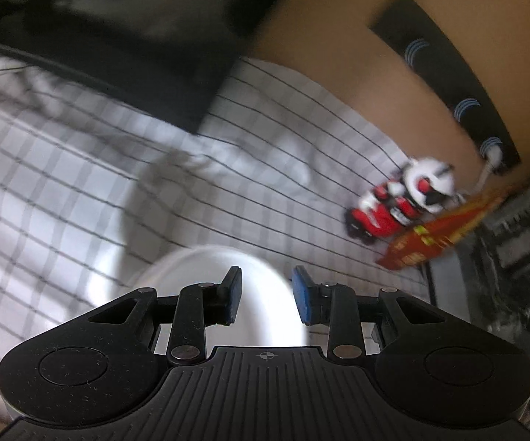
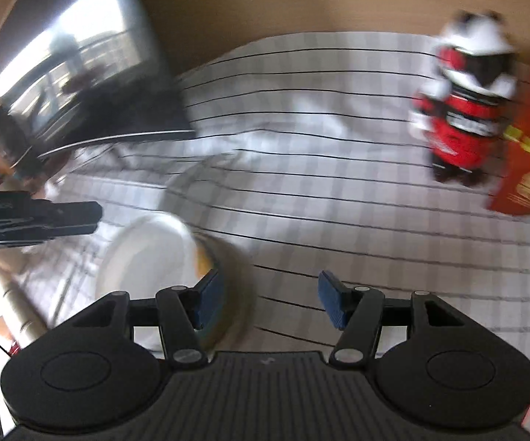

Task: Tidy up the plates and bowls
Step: 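Open both tools and swing them over to the white-and-red foil tray, then grip the foil tray rim with the left tool while the right tool grips it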

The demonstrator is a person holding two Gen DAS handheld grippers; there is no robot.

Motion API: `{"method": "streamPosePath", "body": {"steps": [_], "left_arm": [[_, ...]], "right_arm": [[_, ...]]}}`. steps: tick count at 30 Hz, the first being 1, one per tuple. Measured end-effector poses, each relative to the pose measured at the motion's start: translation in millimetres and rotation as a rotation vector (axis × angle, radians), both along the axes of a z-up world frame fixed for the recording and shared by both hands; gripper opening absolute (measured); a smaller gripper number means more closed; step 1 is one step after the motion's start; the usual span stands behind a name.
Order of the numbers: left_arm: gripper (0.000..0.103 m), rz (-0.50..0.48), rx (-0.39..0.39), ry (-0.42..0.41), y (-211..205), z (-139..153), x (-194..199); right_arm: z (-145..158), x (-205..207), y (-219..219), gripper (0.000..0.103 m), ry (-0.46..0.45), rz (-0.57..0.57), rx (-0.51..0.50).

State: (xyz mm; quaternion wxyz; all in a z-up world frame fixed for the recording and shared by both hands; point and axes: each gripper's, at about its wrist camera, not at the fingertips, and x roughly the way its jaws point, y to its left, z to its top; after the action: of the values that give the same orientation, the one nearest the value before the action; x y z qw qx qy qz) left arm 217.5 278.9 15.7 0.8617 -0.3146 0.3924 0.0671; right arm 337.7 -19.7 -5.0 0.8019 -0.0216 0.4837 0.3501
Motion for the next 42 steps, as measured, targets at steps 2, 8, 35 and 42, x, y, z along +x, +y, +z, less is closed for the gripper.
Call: {"method": "streamPosePath", "body": {"steps": [2,8,35,42], "left_arm": [[0.034,-0.043,0.007,0.005,-24.2,-1.7,14.2],[0.034,-0.2,0.014,0.048,-110.6,-20.1,53.4],[0.034,-0.725,0.024,0.361,-408.4,-170.8,146.4],[0.034,-0.725,-0.025,0.331,-393.2,-171.3,134.2]], "right_arm": [[-4.1,3.4,-28.5,0.059,-0.005,-0.047,-0.014],[-16.9,3.5,-114.2,0.059,-0.07,-0.179,-0.081],[-126.3,-17.8,-352.5,0.056,0.135,-0.559,-0.182],[-124.4,-21.7,-327.9,0.036,0.158,-0.48,-0.143]]}}
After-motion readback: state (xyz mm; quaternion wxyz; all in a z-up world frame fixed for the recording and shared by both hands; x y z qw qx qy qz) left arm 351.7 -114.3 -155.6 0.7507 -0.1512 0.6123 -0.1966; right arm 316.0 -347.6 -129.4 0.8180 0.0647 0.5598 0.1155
